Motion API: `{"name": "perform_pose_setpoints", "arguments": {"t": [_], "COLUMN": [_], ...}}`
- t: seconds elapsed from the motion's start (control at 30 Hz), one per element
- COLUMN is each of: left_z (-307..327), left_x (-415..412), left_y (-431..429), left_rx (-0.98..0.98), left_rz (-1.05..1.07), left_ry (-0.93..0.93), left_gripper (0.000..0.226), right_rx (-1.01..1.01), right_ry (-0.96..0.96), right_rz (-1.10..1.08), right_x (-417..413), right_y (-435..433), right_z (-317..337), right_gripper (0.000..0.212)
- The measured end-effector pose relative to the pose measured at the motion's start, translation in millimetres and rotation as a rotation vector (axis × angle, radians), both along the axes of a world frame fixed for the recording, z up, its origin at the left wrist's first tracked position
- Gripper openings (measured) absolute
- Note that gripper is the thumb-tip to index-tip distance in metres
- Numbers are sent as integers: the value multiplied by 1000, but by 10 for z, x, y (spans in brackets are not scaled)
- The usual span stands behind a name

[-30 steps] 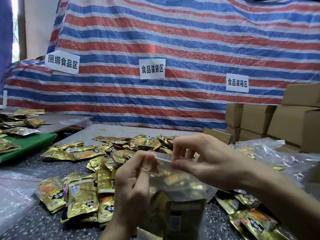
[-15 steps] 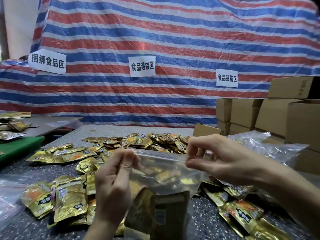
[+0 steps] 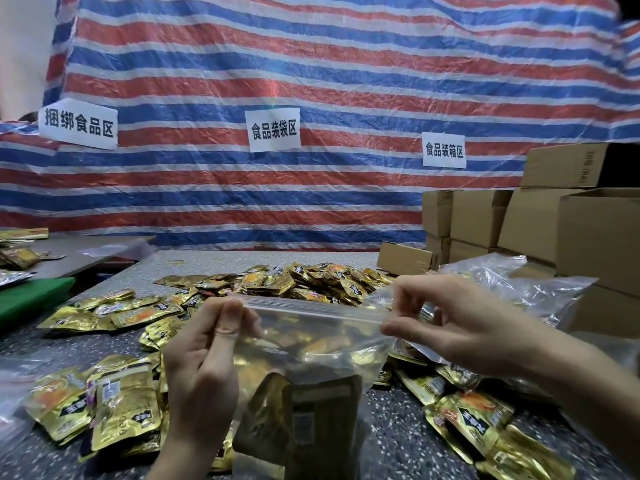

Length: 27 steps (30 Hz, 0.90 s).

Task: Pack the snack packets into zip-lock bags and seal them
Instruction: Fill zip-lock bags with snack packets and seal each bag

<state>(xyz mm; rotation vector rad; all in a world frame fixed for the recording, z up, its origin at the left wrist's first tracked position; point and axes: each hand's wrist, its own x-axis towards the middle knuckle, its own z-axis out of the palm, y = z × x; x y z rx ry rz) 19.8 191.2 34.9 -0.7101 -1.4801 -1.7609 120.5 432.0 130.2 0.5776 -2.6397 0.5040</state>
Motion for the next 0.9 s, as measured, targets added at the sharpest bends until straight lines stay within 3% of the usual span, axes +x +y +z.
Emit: {"name": "perform_pose_setpoints", "arguments": {"t": [0.17,0.23,0.33,0.47,0.6,0.73,0.9], "left_z": [-32,-31,-12,4,-16,-71,-116], "left_x": [47,88,121,129,108,51,13], "left_y": [89,150,182,170,161,169,195], "left_rx": [1,30,100,148,163,132,10], "left_rz": [-51,-111,-204,-271,-296,-295,-215], "left_ry": [-4,-35,-93,-109,-117,-165,-114], "left_gripper": [31,30,27,29,30,32,28], "right_rx": [79,23,-337,-790,-676,-569,-499], "right_ry": [125,145,69,-182,-461,-358,-287], "right_rz": [-41,-86,-80,-76,-12,9,-113], "right_x": [-20,-31,-39,-36,-73,-125,-118], "right_y": [82,116,108,15,-215,-414,-381], "right_z": [-91,-185,-439,-811,-1042,-1009,-852], "right_gripper": [32,36,46,82,80,39,37]}}
